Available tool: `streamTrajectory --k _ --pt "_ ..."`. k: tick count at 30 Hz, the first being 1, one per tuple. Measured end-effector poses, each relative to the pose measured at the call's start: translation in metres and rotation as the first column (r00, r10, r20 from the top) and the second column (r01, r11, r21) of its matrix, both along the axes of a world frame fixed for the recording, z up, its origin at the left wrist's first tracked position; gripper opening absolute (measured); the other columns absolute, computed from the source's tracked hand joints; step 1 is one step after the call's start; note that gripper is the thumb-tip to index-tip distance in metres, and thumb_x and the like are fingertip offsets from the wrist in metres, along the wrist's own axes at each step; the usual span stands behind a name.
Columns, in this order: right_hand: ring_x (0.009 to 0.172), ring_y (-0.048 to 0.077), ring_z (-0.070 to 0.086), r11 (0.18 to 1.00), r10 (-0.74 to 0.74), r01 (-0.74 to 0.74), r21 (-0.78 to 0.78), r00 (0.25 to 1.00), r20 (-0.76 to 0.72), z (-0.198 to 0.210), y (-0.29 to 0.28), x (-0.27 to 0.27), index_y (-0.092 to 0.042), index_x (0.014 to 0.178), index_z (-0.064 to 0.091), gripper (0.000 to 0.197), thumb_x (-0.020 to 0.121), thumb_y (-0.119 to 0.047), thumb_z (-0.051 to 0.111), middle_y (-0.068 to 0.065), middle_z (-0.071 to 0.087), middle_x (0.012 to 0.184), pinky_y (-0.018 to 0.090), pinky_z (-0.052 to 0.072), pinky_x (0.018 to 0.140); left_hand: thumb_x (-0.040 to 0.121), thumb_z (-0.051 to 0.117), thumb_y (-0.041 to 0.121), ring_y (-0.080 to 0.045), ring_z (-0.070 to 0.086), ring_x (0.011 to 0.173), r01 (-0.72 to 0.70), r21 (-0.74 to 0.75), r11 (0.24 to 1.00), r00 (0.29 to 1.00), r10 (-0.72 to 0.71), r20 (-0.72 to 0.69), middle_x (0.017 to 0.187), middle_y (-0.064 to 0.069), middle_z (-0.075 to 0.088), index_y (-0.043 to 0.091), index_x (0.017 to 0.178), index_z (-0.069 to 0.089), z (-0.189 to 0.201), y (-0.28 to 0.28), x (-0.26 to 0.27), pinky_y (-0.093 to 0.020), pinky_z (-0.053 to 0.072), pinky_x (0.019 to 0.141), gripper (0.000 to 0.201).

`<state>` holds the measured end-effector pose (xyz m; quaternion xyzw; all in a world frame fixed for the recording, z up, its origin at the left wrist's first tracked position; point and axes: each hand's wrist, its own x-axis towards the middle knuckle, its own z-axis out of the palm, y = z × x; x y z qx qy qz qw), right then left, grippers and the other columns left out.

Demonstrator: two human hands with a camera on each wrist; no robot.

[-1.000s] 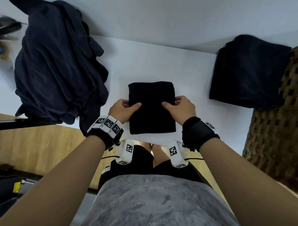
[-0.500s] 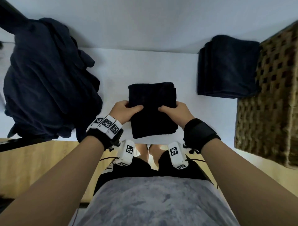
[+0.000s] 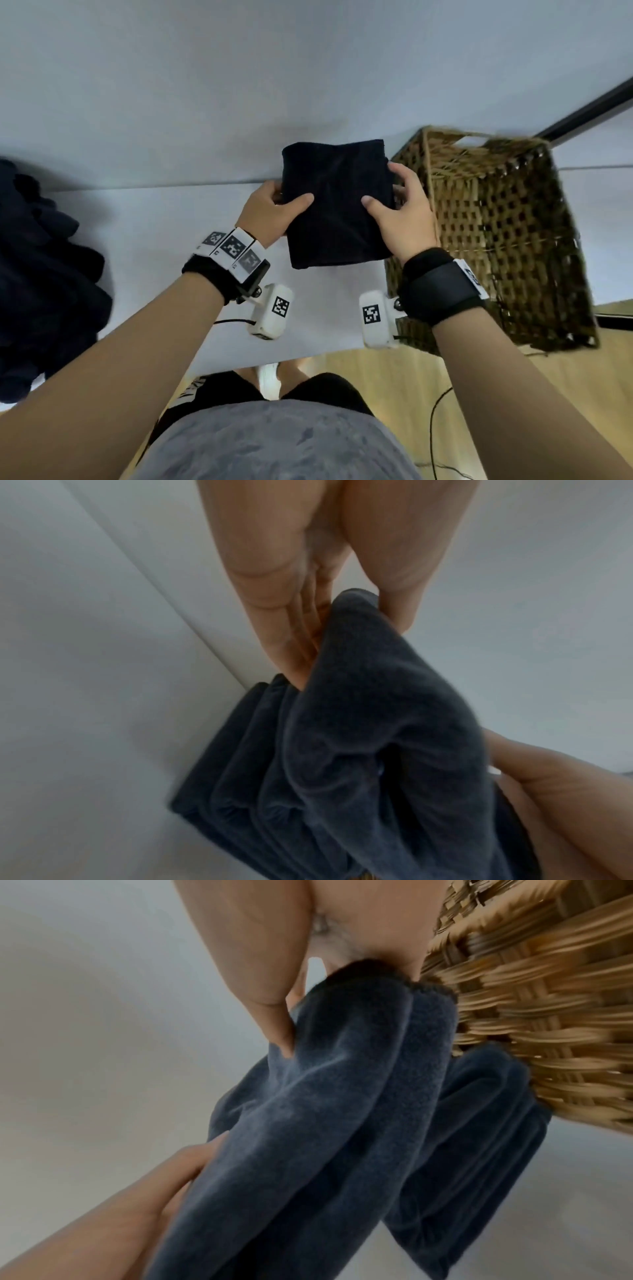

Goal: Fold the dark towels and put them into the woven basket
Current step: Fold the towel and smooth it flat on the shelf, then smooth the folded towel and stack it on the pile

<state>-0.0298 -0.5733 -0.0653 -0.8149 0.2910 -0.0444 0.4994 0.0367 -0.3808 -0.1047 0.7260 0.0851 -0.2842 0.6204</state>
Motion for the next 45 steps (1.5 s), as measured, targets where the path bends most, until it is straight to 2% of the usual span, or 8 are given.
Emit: streamTrajectory --k 5,10,16,22,27,32,38,45 --pt "0.127 0.019 0.051 0.984 0.071 -0.080 -0.161 0.996 -0.060 -0.008 -0.037 0.025 -0.019 0.141 0.049 0.056 0.088 -0.002 0.056 0.005 0.056 0.136 0.031 0.039 0.109 0.087 0.069 0.018 -0.021 0.059 0.119 0.119 -0.034 0.992 0.990 -0.116 0.079 0.137 -0.004 0.053 0.039 0.147 0.027 0.000 -0.049 0.017 -0.043 0.054 0.095 0.076" --pt "0.142 0.028 0.031 0.927 0.148 -0.213 -0.310 0.964 -0.220 -0.029 -0.033 0.030 -0.019 0.147 0.043 0.059 0.090 -0.007 0.054 0.016 0.033 0.154 0.033 0.025 0.116 0.089 0.063 0.023 -0.023 0.055 0.117 0.349 0.398 0.849 0.890 -0.433 0.144 0.139 -0.008 0.047 0.033 0.152 0.028 -0.018 -0.075 0.011 -0.028 0.046 0.099 0.073" --pt "0.144 0.035 0.023 0.874 0.322 -0.448 -0.187 0.823 -0.467 -0.057 -0.035 0.025 -0.014 0.155 0.023 0.069 0.093 -0.017 0.055 0.013 0.013 0.163 0.033 0.020 0.116 0.088 0.060 0.028 -0.022 0.049 0.122 0.299 0.508 0.808 0.906 -0.408 0.116 0.144 -0.010 0.033 0.031 0.154 0.020 -0.032 -0.087 0.009 -0.020 0.038 0.097 0.077" --pt "0.145 0.033 0.023 0.903 0.305 -0.399 -0.158 0.856 -0.418 -0.038 -0.031 0.036 -0.014 0.156 0.015 0.078 0.091 -0.018 0.059 0.013 0.006 0.163 0.032 0.024 0.115 0.091 0.057 0.030 -0.028 0.055 0.117 0.284 0.522 0.804 0.923 -0.377 0.078 0.143 -0.013 0.037 0.034 0.154 0.017 -0.022 -0.078 0.011 -0.028 0.045 0.097 0.074" --pt "0.147 0.023 0.022 0.885 0.385 -0.433 -0.169 0.886 -0.257 -0.009 0.025 0.031 -0.011 0.151 0.031 0.063 0.092 -0.014 0.054 0.011 0.020 0.161 0.023 0.019 0.113 0.090 0.056 0.023 -0.029 0.068 0.092 0.143 0.471 0.870 0.967 -0.224 0.120 0.138 -0.003 0.049 0.029 0.146 0.036 0.008 0.003 0.004 -0.044 0.058 0.083 0.060" --pt "0.129 0.023 0.045 0.810 0.568 -0.586 -0.022 0.793 -0.220 -0.001 0.133 0.034 -0.013 0.143 0.044 0.053 0.091 -0.017 0.055 0.007 0.044 0.144 0.028 0.031 0.109 0.087 0.059 0.021 -0.024 0.063 0.102 -0.075 0.630 0.773 0.986 -0.037 0.164 0.126 0.005 0.059 0.025 0.142 0.035 0.021 0.144 -0.012 -0.041 0.052 0.092 0.060" --pt "0.120 0.022 0.053 0.720 0.688 -0.687 0.101 0.686 -0.237 -0.004 0.250 0.022 -0.017 0.136 0.051 0.045 0.091 -0.020 0.055 0.004 0.056 0.132 0.032 0.042 0.103 0.088 0.064 0.019 -0.020 0.057 0.097 -0.304 0.757 0.578 0.952 0.151 0.267 0.097 0.001 0.062 0.014 0.133 0.045 0.022 0.303 -0.044 -0.026 0.039 0.079 0.049" --pt "0.094 0.009 0.054 0.674 0.728 -0.729 0.120 0.629 -0.271 -0.014 0.325 0.005 -0.020 0.123 0.060 0.032 0.091 -0.022 0.057 -0.003 0.062 0.119 0.016 0.035 0.083 0.089 0.067 0.021 -0.026 0.055 0.086 -0.215 0.824 0.524 0.966 -0.009 0.258 0.100 -0.011 0.054 0.013 0.108 0.056 -0.006 0.372 -0.070 -0.031 0.041 0.076 0.024"
